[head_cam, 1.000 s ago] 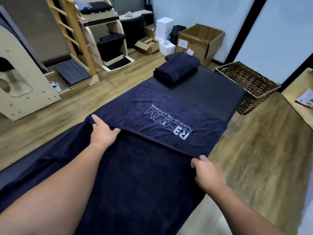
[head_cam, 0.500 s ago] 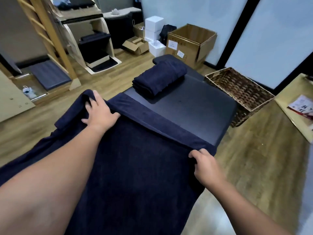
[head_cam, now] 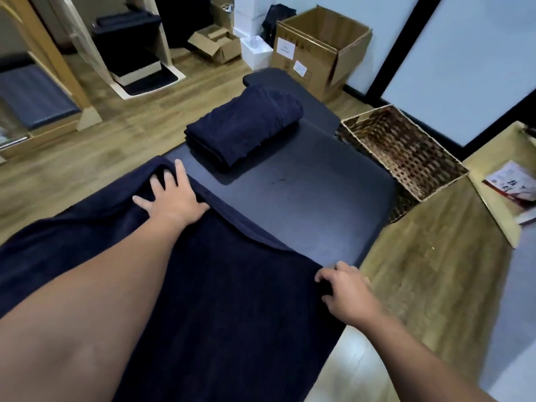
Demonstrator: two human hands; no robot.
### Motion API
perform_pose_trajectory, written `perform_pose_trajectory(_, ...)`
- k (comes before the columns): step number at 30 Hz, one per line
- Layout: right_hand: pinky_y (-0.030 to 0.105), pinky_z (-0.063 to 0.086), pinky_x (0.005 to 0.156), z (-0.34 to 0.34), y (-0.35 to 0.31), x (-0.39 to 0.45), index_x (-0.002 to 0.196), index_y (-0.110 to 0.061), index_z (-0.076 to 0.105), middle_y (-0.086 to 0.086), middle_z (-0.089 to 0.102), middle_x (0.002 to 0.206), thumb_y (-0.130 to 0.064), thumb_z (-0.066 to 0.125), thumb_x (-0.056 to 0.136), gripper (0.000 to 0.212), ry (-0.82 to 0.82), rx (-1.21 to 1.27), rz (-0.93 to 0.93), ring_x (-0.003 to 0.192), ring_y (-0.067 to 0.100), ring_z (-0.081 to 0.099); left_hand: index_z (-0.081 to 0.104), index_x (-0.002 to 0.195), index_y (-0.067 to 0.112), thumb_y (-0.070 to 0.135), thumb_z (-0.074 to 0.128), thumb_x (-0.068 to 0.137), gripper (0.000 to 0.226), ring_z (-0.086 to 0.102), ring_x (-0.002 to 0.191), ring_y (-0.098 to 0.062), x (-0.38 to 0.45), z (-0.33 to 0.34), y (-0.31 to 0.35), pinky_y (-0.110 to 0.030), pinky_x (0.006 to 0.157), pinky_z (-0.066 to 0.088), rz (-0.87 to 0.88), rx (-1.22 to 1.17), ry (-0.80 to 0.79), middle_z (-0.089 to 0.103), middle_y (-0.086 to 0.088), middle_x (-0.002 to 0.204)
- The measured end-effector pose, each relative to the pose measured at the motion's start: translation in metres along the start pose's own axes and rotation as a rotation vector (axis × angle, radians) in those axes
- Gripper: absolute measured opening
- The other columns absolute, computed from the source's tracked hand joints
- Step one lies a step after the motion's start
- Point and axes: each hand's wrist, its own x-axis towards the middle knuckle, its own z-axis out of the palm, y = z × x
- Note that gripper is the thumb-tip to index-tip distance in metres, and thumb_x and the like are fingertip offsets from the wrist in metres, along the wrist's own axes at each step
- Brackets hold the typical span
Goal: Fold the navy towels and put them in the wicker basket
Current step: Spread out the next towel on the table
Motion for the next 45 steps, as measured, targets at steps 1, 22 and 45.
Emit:
perform_pose_trajectory(1,0.030,0.027,0.079,0.002,0.003,0.004,0.113,-0.038,0.059,-0.011,0.041,0.106,-0.019,0.063,0.086,0.033,0.021,-0.027,0.010,0.110,0.019,0.047,-0.022,0.156,0.035,0.059,0.064,0.090,0.111,0.001,0.153,-0.041,-0.006,0.006,0.005,-0.074,0.112,0.011,-0.005,0.102,-0.023,-0.001,-0.010,0.169)
perform_pose_trajectory(22,0.036,0.049,0.086,0.022,0.011,-0.033,0.122,-0.022,0.049,0.004,0.045,0.117,-0.023,0.053,0.079,0.044,0.086,-0.176,-0.238,0.102,0.027,0.044,0.033,0.148,0.016,0.027,0.062,0.096,0.061,0.041,0.130,-0.031,-0.130,0.104,0.039,-0.043,0.102,0.044,0.406,0.132,0.079,0.034,-0.012,0.147)
perform_pose_trajectory(45,0.076,0.010,0.111,0.087,-0.149,-0.119,0.155,-0.040,-0.011,0.012,-0.031,0.162,-0.051,0.078,0.078,0.118,-0.376,-0.535,-0.607,0.148,0.046,-0.023,0.053,0.096,0.018,0.056,0.058,0.083,0.041,0.052,0.069,-0.021,-0.469,0.190,-0.172,-0.036,0.059,0.047,-0.206,-0.014,0.446,0.045,0.004,0.087)
